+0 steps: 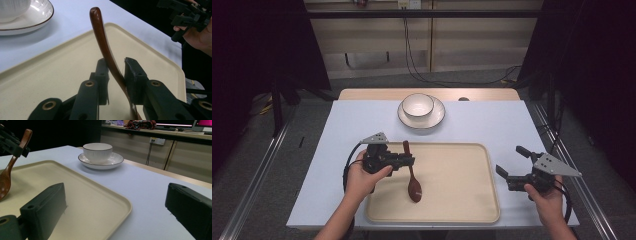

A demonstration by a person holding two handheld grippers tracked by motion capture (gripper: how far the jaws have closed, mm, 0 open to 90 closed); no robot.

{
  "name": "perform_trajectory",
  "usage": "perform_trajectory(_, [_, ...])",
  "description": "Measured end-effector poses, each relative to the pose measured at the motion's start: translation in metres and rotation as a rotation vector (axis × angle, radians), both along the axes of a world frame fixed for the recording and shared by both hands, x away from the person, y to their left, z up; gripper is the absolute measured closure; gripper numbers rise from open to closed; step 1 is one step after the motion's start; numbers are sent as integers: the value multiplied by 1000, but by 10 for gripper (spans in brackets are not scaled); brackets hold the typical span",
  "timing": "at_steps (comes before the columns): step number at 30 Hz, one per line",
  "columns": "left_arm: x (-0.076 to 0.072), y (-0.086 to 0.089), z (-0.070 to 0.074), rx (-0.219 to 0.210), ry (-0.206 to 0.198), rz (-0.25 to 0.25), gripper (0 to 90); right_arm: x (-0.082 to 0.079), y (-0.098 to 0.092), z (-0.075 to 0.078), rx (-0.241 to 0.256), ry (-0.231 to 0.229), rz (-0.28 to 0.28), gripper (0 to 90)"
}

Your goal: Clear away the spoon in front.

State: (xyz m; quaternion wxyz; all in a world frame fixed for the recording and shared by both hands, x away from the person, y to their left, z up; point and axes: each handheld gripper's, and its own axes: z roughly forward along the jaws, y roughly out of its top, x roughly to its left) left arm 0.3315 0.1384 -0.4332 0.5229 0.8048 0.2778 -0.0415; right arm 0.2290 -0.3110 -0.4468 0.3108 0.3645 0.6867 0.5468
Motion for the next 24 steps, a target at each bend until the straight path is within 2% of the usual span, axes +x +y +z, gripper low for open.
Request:
perform_trajectory(8, [0, -1, -3, 12, -10, 3, 709, 0, 0, 0, 0, 0, -1, 30])
perform_trajectory(14, [0, -1, -4, 42, -32, 13, 673, 0, 0, 0, 1, 0, 0, 30])
perform_trajectory(24, [-1, -2, -4, 39, -50, 19, 650, 0, 0, 0, 1, 3, -3, 30])
